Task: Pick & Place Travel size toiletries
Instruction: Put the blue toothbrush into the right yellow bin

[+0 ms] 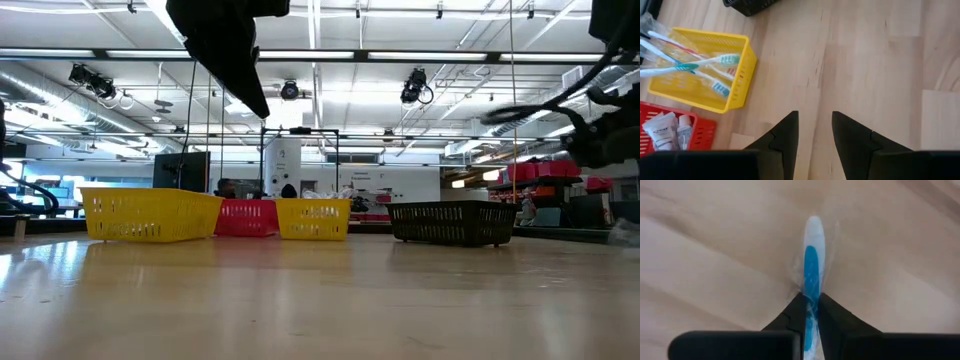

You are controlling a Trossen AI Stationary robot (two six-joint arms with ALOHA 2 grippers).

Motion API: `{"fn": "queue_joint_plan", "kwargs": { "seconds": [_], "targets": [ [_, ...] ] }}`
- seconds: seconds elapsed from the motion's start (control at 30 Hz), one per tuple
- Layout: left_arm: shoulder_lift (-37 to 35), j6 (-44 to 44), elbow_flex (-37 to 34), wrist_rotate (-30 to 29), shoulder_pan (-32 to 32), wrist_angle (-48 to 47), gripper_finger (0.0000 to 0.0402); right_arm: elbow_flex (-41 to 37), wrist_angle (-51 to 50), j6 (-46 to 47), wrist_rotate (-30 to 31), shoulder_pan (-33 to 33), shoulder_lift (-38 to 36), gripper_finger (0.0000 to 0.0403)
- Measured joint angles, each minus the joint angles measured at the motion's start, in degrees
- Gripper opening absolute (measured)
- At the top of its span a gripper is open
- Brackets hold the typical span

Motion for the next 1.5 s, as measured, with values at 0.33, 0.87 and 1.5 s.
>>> {"fn": "queue_joint_plan", "kwargs": {
  "seconds": [0.33,0.87,1.5],
  "targets": [
    [0.4,4.6,0.0,-0.3,-0.2,7.6,0.0126,8.6,6.0,-23.2,14.6,0.0,0.0,0.0033],
    [0.4,6.9,0.0,7.2,-1.6,17.4,0.0126,9.4,37.0,-63.7,26.9,-1.8,-0.1,0.0035],
    [0.4,15.7,-0.1,14.0,-1.1,28.9,0.0213,9.5,48.8,-78.9,26.0,-8.6,-0.1,0.0036]
  ]
}}
